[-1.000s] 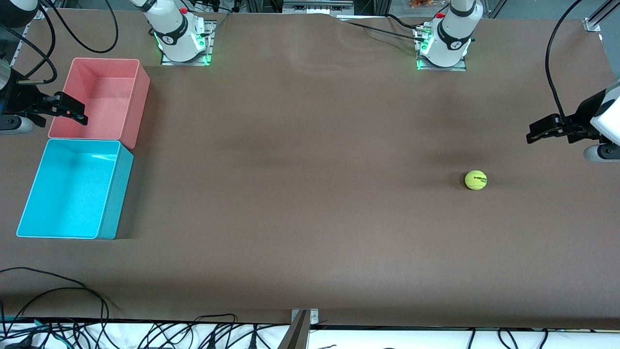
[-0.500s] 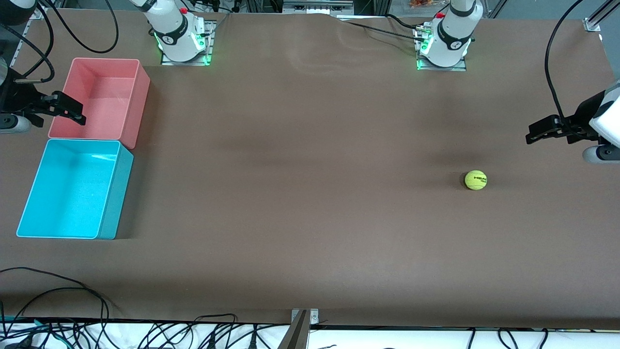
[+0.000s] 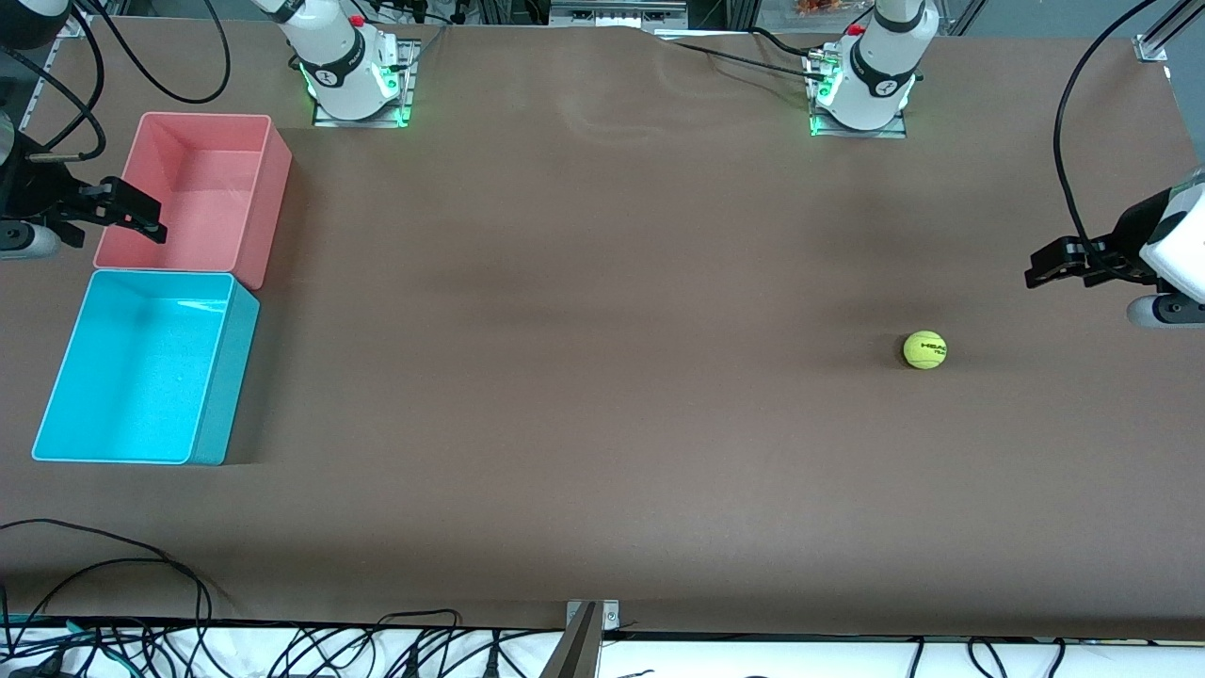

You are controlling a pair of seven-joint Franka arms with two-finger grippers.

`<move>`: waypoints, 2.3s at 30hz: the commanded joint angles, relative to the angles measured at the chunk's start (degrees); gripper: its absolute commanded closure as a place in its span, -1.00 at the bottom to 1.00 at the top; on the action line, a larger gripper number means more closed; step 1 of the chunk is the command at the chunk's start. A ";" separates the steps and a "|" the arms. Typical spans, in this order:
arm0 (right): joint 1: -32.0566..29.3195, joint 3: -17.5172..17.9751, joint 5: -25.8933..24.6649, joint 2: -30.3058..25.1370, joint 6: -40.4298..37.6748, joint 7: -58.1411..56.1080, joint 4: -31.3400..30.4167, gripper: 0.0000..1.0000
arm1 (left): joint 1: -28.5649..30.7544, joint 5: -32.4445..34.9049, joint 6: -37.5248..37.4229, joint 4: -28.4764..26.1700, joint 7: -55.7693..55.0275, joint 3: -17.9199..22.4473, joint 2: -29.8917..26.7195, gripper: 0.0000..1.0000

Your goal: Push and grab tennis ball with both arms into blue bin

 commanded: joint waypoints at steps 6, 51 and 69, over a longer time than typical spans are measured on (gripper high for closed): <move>0.01 0.08 0.50 0.27 -0.83 0.10 1.21 -1.00 | -0.10 -0.41 0.66 -0.39 0.21 0.23 -0.42 1.00; 0.10 0.16 0.59 0.27 -1.18 0.10 1.21 -1.00 | 9.65 -0.85 18.49 -7.14 -75.81 0.40 11.88 1.00; 0.10 0.16 0.59 0.27 -1.27 0.10 1.21 -1.00 | 10.89 -1.20 40.11 -27.71 -85.49 0.40 11.88 1.00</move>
